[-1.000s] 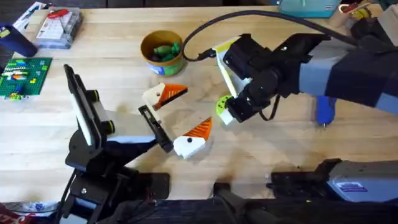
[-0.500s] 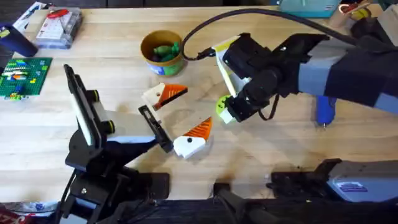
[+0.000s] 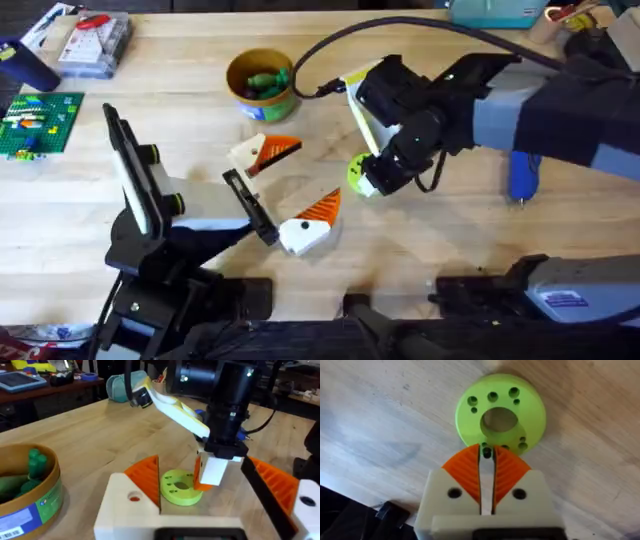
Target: Pick up the gripper from the table and insert it into the empty holder that is missing its gripper. Then pick up a screw, insert it into the mounting hole, and use the screwdriver to tighten it. Finally, clean up the table by picking up the vegetable and placing it into the bucket.
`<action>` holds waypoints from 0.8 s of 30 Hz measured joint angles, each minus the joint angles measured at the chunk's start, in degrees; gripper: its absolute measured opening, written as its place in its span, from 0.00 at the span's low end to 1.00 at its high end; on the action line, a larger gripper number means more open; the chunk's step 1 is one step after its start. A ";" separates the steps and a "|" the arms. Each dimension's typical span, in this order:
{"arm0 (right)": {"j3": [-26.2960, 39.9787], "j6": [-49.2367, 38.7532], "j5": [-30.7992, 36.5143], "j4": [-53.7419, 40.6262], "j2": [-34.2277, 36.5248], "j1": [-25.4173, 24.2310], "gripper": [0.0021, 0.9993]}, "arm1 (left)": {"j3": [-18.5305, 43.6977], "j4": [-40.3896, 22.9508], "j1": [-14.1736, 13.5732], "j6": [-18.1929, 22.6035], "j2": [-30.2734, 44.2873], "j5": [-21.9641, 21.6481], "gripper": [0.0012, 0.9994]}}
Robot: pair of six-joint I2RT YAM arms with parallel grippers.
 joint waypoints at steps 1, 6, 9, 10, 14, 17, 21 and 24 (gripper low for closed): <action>0.01 -0.07 0.08 -0.01 0.01 -0.04 0.05 | 0.00 0.00 0.00 0.00 0.00 -0.01 0.99; 0.05 0.04 0.07 -0.07 0.12 -0.16 0.00 | 0.00 0.00 0.00 0.00 0.00 0.00 0.99; 0.80 0.01 -0.07 -1.66 0.52 -0.16 0.00 | 0.00 0.00 0.00 0.00 0.00 -0.02 0.99; 1.34 -0.07 -0.13 -2.88 0.79 -0.19 0.00 | 0.00 0.00 0.00 0.00 0.00 -0.02 0.99; 6.51 -0.77 -0.50 -10.61 1.68 -1.08 0.00 | 0.01 0.00 0.00 0.00 0.00 -0.02 0.99; 13.37 -1.76 -0.88 -15.76 1.75 -2.89 0.00 | 0.00 0.00 0.00 -0.02 0.00 -0.01 0.99; 22.97 -2.75 -1.03 -21.00 1.49 -5.17 0.00 | 0.00 0.00 0.00 -0.01 0.00 -0.01 0.99; 28.11 -3.01 -1.03 -22.53 1.47 -5.86 0.00 | 0.00 0.00 0.00 0.00 0.00 0.00 0.99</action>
